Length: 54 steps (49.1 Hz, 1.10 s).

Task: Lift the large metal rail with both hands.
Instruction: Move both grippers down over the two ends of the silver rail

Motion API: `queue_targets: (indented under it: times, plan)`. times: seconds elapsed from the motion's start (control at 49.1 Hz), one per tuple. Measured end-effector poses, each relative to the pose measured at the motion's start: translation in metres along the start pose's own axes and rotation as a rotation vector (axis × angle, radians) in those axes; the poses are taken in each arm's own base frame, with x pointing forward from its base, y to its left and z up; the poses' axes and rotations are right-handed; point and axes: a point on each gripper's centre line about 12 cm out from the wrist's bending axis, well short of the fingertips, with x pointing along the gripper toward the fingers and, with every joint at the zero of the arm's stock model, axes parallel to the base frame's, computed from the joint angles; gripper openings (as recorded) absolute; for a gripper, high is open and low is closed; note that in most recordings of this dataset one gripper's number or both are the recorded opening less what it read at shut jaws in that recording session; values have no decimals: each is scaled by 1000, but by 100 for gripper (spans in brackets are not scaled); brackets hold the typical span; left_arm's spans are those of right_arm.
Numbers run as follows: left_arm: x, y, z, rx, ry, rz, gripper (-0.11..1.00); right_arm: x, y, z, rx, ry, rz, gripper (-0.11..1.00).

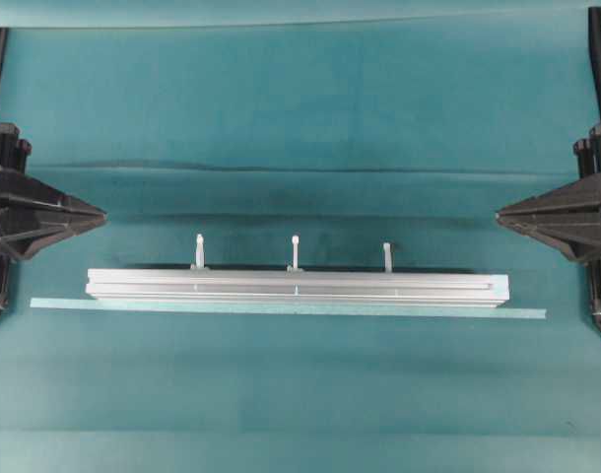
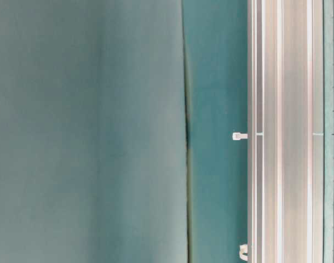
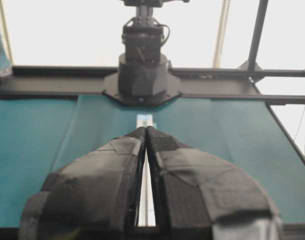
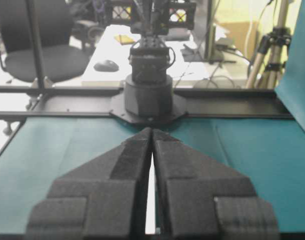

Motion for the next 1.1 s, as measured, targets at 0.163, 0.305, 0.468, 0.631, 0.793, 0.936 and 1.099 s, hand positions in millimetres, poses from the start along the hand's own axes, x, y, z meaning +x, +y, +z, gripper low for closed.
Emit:
queue_targets:
  times: [0.163,0.305,0.468,0.631,0.793,0.936,1.099]
  plan:
    - [15,4,-4,-53,96,22,2,9,-6,-14,57,103,-35,0]
    - [27,5,8,-74,160,28,-1,26,-6,-24,102,259,-45,0]
    - [33,6,6,-63,335,37,-1,46,-6,-34,146,467,-55,0]
    - [41,6,-9,-59,573,45,-1,61,-4,-46,175,735,-71,0]
    - [53,7,-16,-60,735,52,-1,72,1,-56,171,973,-63,0]
    - [62,7,-23,-56,835,55,-1,75,5,-66,166,1156,-59,0]
    - [72,6,-34,-33,935,44,-1,81,6,-72,161,1279,-61,0]
